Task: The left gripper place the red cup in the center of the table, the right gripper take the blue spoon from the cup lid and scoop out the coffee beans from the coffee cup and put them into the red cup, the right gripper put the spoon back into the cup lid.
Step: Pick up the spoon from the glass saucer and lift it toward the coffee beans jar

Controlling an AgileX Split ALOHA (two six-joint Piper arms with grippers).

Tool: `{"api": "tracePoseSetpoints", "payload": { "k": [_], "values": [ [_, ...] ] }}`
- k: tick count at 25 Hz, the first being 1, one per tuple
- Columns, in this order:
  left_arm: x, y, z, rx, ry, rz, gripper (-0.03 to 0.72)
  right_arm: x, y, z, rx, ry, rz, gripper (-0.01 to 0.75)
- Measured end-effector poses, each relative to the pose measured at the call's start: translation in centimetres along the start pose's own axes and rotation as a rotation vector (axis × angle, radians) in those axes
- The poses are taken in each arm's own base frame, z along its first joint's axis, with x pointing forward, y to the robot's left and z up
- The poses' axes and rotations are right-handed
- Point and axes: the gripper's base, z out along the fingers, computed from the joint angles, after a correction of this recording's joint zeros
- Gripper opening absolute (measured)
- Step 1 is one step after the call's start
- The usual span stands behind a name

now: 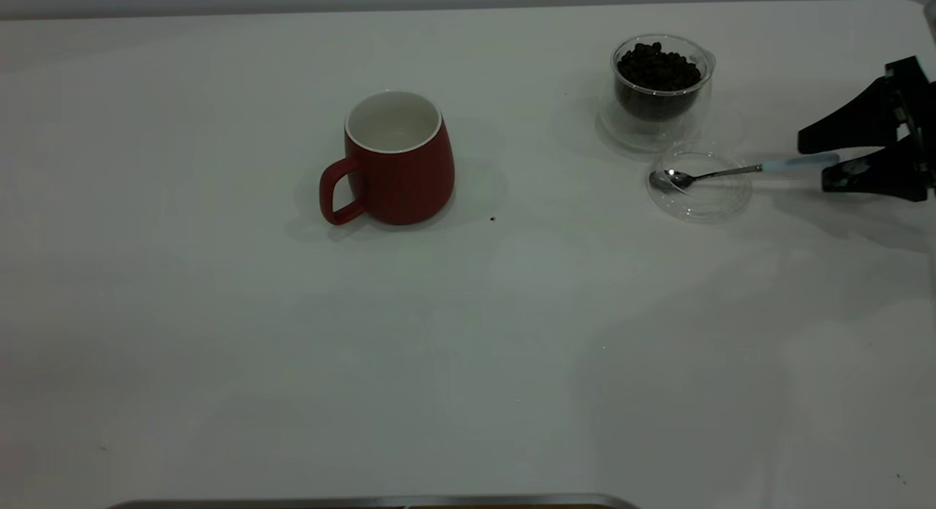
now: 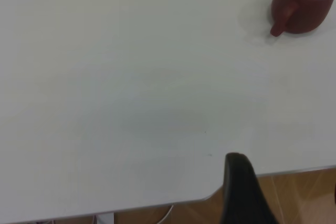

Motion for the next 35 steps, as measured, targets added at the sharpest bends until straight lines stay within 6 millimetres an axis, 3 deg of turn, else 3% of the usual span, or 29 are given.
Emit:
{"api": "tracePoseSetpoints", "payload": {
  "k": [12, 35],
  "values": [
    [0.0, 0.0, 0.0, 0.0, 0.0, 0.0, 0.472, 0.3, 0.9, 3.1, -0.041, 0.047, -0.02, 0.587],
    [0.0, 0.0, 0.0, 0.0, 0.0, 0.0, 0.472, -0.1, 0.4, 2.3, -0.059, 0.022, -0.012, 0.587]
  ]
}}
